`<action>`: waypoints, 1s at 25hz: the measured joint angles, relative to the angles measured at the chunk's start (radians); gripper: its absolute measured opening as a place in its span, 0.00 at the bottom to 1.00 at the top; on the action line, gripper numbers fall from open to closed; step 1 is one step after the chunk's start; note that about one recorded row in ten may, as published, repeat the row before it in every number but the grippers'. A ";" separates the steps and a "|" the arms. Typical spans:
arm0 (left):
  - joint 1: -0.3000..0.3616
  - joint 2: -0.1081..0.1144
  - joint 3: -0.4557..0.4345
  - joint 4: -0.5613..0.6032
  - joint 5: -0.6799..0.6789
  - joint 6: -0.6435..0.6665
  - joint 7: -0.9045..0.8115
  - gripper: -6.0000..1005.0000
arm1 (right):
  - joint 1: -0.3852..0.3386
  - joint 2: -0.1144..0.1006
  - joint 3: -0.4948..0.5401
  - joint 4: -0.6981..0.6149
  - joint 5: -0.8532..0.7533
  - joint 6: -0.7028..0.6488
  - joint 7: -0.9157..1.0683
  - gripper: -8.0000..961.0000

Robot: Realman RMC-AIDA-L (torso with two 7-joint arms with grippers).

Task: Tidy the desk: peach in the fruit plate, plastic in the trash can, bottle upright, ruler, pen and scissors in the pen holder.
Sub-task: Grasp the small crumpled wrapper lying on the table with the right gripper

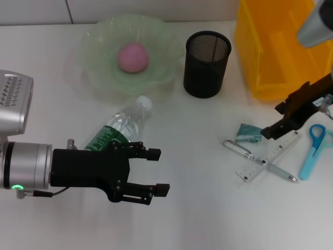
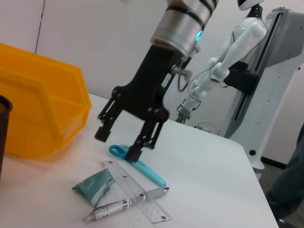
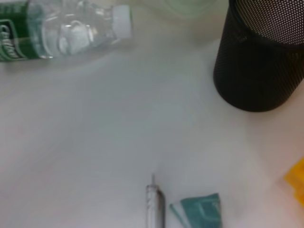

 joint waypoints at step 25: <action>-0.011 -0.001 0.000 -0.002 0.002 -0.011 -0.005 0.83 | 0.016 0.001 -0.256 0.188 0.027 0.272 -0.014 0.66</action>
